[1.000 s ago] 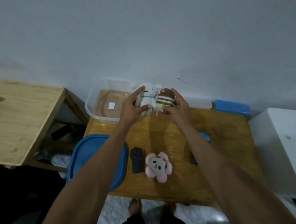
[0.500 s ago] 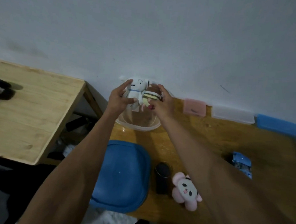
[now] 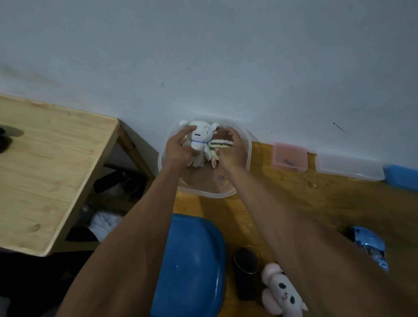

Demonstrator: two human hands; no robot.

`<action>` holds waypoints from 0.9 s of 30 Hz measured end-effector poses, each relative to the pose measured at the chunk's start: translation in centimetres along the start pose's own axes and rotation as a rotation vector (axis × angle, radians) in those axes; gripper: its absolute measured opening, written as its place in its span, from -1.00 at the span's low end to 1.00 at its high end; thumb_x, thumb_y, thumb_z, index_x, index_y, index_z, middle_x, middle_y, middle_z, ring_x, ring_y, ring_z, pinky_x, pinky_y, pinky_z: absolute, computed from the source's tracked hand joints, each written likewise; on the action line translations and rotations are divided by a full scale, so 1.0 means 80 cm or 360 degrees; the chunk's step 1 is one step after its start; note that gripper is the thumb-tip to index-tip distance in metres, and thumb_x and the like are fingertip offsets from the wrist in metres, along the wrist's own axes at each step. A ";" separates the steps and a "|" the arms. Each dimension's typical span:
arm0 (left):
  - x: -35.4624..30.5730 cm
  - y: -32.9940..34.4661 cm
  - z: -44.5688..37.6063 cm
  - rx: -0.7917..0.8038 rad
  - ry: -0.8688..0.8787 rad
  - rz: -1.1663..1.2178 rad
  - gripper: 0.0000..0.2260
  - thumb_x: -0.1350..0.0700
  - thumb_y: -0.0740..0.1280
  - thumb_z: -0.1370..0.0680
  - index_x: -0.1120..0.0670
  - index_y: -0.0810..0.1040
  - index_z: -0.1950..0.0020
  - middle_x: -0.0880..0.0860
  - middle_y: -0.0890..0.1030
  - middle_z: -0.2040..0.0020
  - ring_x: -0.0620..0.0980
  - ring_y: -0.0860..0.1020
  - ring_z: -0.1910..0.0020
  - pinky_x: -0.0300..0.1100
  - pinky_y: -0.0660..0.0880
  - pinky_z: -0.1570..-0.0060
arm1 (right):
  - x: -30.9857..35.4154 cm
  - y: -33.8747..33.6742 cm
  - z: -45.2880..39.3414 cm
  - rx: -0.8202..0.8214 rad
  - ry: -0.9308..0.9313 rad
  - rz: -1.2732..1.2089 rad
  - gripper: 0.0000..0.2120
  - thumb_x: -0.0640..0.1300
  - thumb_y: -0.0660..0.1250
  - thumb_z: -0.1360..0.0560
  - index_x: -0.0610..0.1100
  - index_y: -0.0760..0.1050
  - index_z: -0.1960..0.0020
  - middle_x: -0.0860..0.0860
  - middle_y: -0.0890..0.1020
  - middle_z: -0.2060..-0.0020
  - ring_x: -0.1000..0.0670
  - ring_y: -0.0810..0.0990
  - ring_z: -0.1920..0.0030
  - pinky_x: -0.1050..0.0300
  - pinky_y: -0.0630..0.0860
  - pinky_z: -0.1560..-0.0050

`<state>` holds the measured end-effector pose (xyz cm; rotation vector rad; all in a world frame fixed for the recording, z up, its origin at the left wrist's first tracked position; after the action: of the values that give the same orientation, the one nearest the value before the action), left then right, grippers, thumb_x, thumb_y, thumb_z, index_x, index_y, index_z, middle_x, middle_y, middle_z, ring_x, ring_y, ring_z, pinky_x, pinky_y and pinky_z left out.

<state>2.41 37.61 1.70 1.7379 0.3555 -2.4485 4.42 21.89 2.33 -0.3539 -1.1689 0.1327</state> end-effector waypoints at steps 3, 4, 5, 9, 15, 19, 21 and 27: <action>-0.003 0.003 0.001 -0.0045 -0.0050 -0.0087 -0.45 0.41 0.45 -0.41 -0.03 0.61 -0.31 0.13 0.59 -0.29 0.13 0.58 -0.22 0.09 0.53 -0.27 | 0.008 0.001 0.008 0.0082 0.0047 0.0057 -0.30 -0.31 0.36 -0.52 0.07 0.23 -0.56 0.02 0.47 -0.42 -0.05 0.50 -0.31 0.26 0.48 -0.19; -0.004 0.005 0.004 -0.0051 -0.0066 -0.0117 -0.44 0.37 0.47 -0.42 -0.05 0.59 -0.34 0.13 0.59 -0.29 0.12 0.57 -0.22 0.08 0.52 -0.29 | 0.012 0.000 0.012 0.0107 0.0078 0.0069 -0.25 -0.27 0.38 -0.51 0.08 0.18 -0.58 0.00 0.46 -0.42 -0.08 0.50 -0.32 0.14 0.49 -0.24; -0.007 0.006 0.008 -0.0054 -0.0073 -0.0139 -0.43 0.34 0.48 -0.42 -0.05 0.56 -0.38 0.12 0.58 -0.29 0.10 0.56 -0.23 0.04 0.50 -0.31 | 0.017 -0.001 0.016 0.0122 0.0093 0.0070 -0.22 -0.26 0.39 -0.49 0.09 0.14 -0.59 0.00 0.47 -0.41 -0.09 0.51 -0.31 0.09 0.50 -0.24; -0.031 0.008 0.037 -0.0104 0.0010 -0.0218 -0.38 0.28 0.51 -0.42 -0.01 0.50 -0.45 0.07 0.57 -0.32 -0.04 0.49 -0.23 -0.12 0.46 -0.25 | 0.037 -0.019 0.035 0.0076 0.0045 -0.0017 -0.28 -0.23 0.39 -0.49 0.03 0.21 -0.57 0.00 0.53 -0.36 -0.07 0.53 -0.31 0.01 0.52 -0.28; -0.064 0.014 0.114 -0.0205 0.0365 -0.0220 -0.60 0.24 0.52 -0.44 0.09 0.65 -0.27 0.01 0.64 -0.16 -0.09 0.56 -0.16 -0.40 0.44 -0.03 | 0.053 -0.093 0.077 0.0020 -0.0065 -0.0162 -0.57 -0.15 0.43 -0.48 -0.01 0.52 -0.34 -0.03 0.60 -0.24 -0.03 0.59 -0.17 0.15 0.59 0.02; -0.061 0.033 0.172 -0.0239 0.0486 -0.0296 -0.74 0.19 0.55 -0.41 0.07 0.73 -0.09 -0.02 0.69 -0.02 -0.16 0.60 -0.01 -0.16 0.53 -0.07 | 0.030 -0.139 0.112 0.0044 -0.0062 -0.0215 -0.63 -0.19 0.40 -0.41 -0.01 0.59 -0.22 -0.01 0.65 -0.14 -0.05 0.62 -0.12 -0.13 0.61 -0.15; -0.049 0.047 0.201 -0.0224 0.0526 -0.0349 -0.78 0.14 0.56 -0.41 0.02 0.74 -0.04 -0.05 0.68 0.02 -0.19 0.60 0.04 -0.13 0.57 0.01 | 0.010 -0.158 0.128 0.0089 -0.0058 -0.0199 -0.69 -0.18 0.41 -0.43 0.01 0.61 -0.15 0.05 0.65 -0.06 -0.02 0.62 -0.09 -0.16 0.61 -0.14; 0.017 0.090 0.281 -0.0019 0.0312 -0.0600 -0.72 0.05 0.58 -0.42 0.03 0.72 -0.12 0.00 0.64 0.00 -0.03 0.61 -0.02 -0.13 0.55 0.01 | -0.074 -0.212 0.171 0.0187 0.0044 -0.0071 -0.82 -0.08 0.44 -0.47 0.11 0.61 -0.06 0.00 0.63 -0.15 -0.03 0.60 -0.14 -0.13 0.62 -0.12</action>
<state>-16.94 24.89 6.61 2.0757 0.7822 -2.5040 -11.76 7.12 7.62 -0.2253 -1.1355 0.1564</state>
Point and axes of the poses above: each hand's wrist, its own z-axis away from the middle knuckle, its own y-axis out of the palm, x = y × z, the point moved 3 cm from there along -z, towards the middle knuckle
